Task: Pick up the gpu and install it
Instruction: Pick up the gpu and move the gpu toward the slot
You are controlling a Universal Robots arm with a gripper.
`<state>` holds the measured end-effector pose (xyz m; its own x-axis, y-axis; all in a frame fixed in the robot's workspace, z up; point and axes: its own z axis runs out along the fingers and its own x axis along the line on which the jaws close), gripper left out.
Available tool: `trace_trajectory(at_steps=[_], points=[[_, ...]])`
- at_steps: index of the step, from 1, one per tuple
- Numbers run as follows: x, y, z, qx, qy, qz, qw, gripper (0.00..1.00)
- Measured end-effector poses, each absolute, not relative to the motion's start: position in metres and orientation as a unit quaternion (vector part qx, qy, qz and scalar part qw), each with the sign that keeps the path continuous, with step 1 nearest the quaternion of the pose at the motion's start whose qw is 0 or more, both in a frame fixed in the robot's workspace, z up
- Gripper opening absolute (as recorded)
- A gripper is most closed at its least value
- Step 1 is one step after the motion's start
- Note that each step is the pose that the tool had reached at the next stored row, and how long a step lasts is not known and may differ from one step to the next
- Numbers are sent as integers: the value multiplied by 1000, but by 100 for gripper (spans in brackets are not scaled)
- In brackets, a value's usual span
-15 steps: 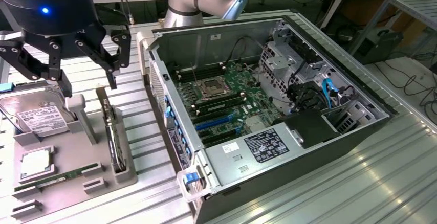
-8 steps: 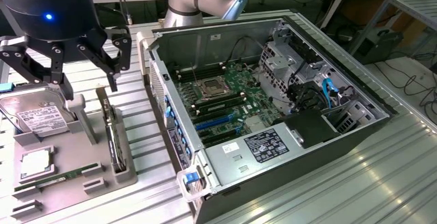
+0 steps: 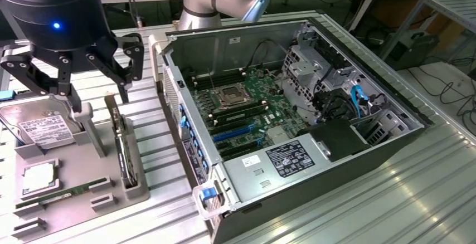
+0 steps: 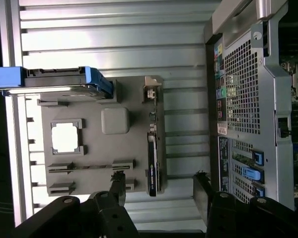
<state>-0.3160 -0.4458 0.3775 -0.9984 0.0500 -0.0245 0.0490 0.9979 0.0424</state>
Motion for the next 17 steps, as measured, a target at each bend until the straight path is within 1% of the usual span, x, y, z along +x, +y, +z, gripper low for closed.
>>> trace_trajectory(at_steps=[17], points=[[-316, -447, 365, 25, 999, 21, 13, 66]])
